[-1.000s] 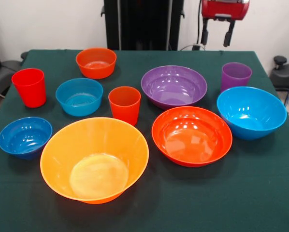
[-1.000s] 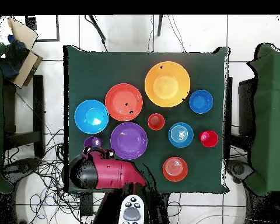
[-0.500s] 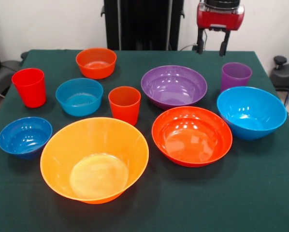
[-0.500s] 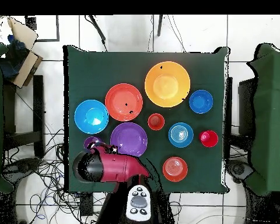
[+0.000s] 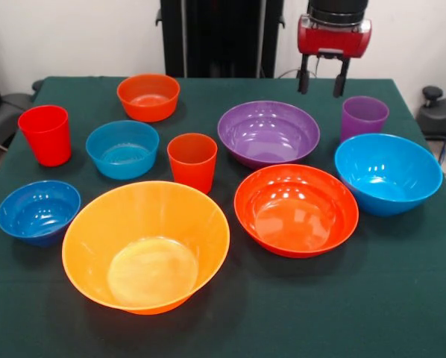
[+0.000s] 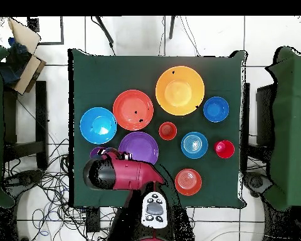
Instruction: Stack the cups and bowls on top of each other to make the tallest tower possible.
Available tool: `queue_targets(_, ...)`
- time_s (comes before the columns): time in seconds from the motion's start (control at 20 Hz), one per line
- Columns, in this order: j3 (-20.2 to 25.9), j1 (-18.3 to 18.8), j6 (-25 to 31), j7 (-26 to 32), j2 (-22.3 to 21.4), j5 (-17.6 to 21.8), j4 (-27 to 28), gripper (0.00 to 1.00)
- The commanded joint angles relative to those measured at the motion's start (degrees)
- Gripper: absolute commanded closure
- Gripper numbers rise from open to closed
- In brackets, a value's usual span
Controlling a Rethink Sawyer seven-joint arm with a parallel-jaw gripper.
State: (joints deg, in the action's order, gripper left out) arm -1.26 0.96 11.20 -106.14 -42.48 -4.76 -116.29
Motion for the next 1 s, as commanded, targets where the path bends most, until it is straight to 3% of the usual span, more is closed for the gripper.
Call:
queue_targets(0.05, 6.69, 3.28, -0.06, -1.60, -0.07, 4.09, 2.34, 0.00)
queue_targets(0.3, 10.60, 10.35, 0.06, -0.34, -8.46, 6.84, -8.09, 0.00)
queue_targets(0.45, 13.40, 14.60, -1.86, -0.42, -11.27, 9.24, -13.35, 0.00)
queue_targets(0.65, 13.06, 15.88, -6.73, -2.10, -8.97, 13.66, -15.15, 0.00)
queue_targets(0.8, 8.20, 12.54, -12.30, -4.48, -6.79, 17.08, -14.62, 0.00)
queue_targets(1.0, 12.35, 17.12, -10.72, -4.84, -5.61, 17.55, -15.94, 0.00)
